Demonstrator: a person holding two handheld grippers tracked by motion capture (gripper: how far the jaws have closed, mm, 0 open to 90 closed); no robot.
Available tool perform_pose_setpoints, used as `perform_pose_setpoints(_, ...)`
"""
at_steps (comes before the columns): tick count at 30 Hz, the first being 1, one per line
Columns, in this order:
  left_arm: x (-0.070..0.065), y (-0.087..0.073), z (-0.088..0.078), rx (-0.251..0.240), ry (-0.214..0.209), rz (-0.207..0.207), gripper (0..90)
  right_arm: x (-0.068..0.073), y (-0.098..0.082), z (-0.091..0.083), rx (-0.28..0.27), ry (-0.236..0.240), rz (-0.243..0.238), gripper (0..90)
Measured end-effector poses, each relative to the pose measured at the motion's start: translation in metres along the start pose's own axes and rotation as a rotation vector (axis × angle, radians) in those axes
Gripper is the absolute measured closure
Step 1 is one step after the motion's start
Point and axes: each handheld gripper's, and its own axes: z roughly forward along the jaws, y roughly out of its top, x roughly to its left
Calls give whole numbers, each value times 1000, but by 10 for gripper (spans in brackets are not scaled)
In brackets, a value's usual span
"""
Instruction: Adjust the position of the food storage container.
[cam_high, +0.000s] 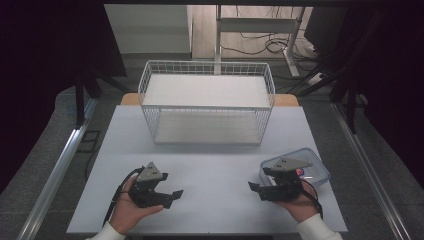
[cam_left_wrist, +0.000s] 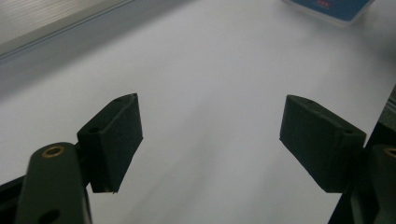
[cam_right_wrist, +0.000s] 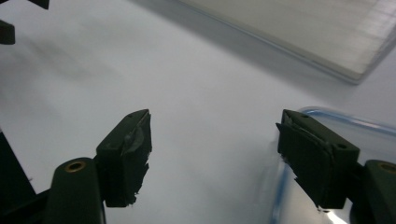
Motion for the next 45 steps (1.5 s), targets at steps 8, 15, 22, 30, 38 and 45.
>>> perform_pose_setpoints(8, 5, -3, 0, 10, 25, -4, 207, -30, 8, -15, 2, -37, 31, 346)
perform_pose_setpoints(15, 5, -6, -2, 14, 44, -11, 202, -56, 10, -28, 51, -117, 95, 444)
perform_pose_setpoints(22, 4, -8, -2, 19, 46, -12, 199, -83, 9, -47, 68, -164, 131, 473)
perform_pose_setpoints(30, 6, -9, -4, 16, 47, -20, 199, -122, 1, -64, 96, -312, 201, 544)
perform_pose_setpoints(38, 4, -8, -4, 19, 47, -12, 200, -168, -30, -88, 170, -462, 285, 841)
perform_pose_setpoints(45, 0, -6, -3, 24, 42, -2, 201, -189, -46, -80, 254, -470, 327, 883)
